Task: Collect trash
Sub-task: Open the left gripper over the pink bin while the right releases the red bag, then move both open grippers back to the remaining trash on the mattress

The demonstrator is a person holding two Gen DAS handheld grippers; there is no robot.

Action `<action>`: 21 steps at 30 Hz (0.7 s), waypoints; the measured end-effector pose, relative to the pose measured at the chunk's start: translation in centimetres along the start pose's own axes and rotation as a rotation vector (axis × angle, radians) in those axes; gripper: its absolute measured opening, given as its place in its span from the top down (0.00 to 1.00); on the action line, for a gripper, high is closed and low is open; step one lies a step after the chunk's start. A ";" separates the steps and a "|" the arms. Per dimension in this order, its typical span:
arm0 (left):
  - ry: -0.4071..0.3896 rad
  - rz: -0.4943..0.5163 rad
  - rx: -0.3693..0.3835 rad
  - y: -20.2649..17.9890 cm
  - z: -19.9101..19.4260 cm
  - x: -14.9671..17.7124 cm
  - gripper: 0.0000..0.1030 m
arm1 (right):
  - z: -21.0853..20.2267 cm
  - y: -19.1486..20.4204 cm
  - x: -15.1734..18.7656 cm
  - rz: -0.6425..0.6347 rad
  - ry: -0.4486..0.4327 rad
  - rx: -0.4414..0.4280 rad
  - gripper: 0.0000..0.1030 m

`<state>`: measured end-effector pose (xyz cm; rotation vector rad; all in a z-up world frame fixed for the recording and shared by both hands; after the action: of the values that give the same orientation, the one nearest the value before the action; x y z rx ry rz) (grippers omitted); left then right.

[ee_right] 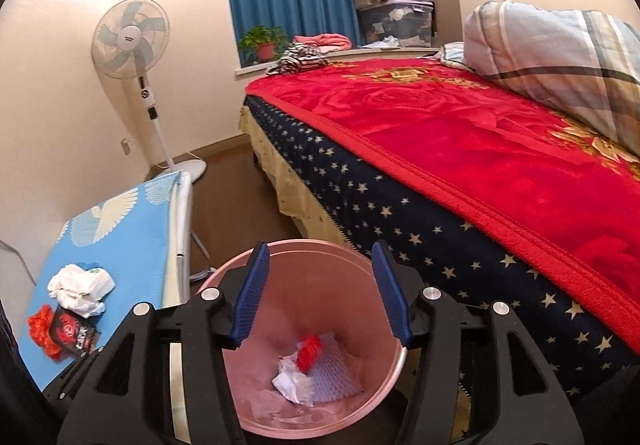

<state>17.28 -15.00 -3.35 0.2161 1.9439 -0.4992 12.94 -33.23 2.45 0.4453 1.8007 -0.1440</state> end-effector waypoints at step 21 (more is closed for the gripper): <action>-0.163 -0.100 -0.351 11.4 -10.1 -1.9 0.79 | -2.9 9.6 4.1 -0.080 0.044 -0.301 0.64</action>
<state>13.87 -0.23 -0.93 -0.1425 1.8524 -0.2252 12.98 -22.56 0.66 0.1639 1.8470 0.0823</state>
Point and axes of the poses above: each gripper's, at about its wrist camera, not at the fingertips, and z roughly the way its jaws point, y to its left, x to its underside, the point moved 1 cm from there along z, roughly the way its jaws point, and after that the axes turned 13 degrees about -y, right-handed, at the moved point
